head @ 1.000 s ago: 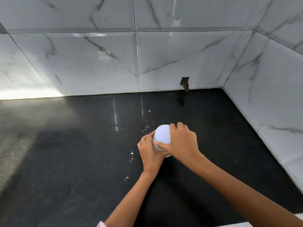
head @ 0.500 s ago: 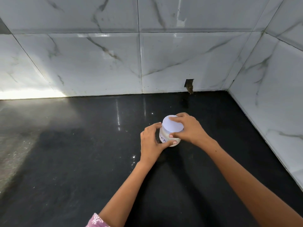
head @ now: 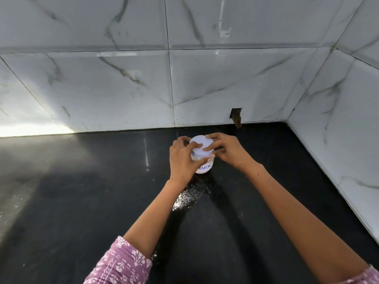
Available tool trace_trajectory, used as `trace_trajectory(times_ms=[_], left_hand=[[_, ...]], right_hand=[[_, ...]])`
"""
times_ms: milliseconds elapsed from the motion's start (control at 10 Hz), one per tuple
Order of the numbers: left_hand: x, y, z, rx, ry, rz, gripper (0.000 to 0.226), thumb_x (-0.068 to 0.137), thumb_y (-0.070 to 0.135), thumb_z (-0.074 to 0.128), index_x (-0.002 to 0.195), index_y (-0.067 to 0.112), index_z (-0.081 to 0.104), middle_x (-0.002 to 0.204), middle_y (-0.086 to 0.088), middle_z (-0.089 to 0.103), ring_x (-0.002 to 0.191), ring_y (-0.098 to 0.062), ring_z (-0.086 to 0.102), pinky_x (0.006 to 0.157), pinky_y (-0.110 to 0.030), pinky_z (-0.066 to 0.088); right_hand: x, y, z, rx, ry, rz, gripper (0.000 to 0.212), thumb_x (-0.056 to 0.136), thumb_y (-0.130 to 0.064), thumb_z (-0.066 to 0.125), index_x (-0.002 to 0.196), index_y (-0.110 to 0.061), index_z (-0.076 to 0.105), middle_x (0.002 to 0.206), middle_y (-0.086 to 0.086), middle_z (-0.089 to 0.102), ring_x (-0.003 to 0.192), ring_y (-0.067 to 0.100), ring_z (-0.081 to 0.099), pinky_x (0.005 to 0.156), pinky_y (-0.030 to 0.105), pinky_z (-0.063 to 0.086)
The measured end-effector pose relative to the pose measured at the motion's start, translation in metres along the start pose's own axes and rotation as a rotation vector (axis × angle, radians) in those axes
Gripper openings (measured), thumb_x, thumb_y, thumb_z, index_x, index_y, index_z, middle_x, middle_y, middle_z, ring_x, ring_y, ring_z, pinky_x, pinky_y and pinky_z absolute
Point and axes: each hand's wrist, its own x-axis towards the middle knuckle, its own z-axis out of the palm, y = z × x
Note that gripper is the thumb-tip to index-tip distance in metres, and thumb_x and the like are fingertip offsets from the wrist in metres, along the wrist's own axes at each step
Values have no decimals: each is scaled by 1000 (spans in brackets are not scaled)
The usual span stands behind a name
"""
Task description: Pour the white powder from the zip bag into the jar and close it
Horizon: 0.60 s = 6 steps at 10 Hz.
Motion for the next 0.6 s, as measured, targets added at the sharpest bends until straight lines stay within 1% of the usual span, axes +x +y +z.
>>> trace_trajectory(times_ms=[100,200,300,400,500,600], left_hand=[[0,4,12,40,74,-17,47,63,45,82,96,15,68,108,-10,54,98,-25,50,81,-34,42],[-1,-1,12,66,75,24,47,66,46,81,99,15,69,109,-12,55,98,-26,50,80,-33,39],[-3,-9,1,17,5,77,37,80,42,70,110,20,69,118,-10,55,108,-24,49,88,-33,39],[-9,-13,-12,62,-40,128,31,91,36,59,118,22,66,128,-9,55,119,-25,48,97,-41,39],[-13,-12,-25,152,13,143,37,95,34,52,127,18,59,138,-11,51,126,-28,46,102,-39,33],[-15,-4,-43,220,69,120,44,97,33,48,135,11,50,144,-11,45,132,-29,42,105,-39,31]], right_hand=[[4,11,1,52,41,-14,30,78,16,59,97,-2,73,129,13,57,118,23,56,97,32,50],[1,15,1,91,51,-36,30,79,13,61,99,-5,73,130,10,57,118,16,55,94,13,44],[-3,15,3,56,54,-71,31,80,9,63,103,-10,72,133,8,56,120,14,52,94,6,38],[-12,11,4,35,48,-66,31,84,2,61,110,-13,69,137,8,52,125,18,50,103,22,40],[-21,4,9,-103,110,-48,34,91,-12,58,125,-14,60,143,11,46,133,24,41,114,37,28],[-31,-7,15,-263,245,-35,40,95,-21,51,134,-9,50,145,12,44,139,23,33,117,34,17]])
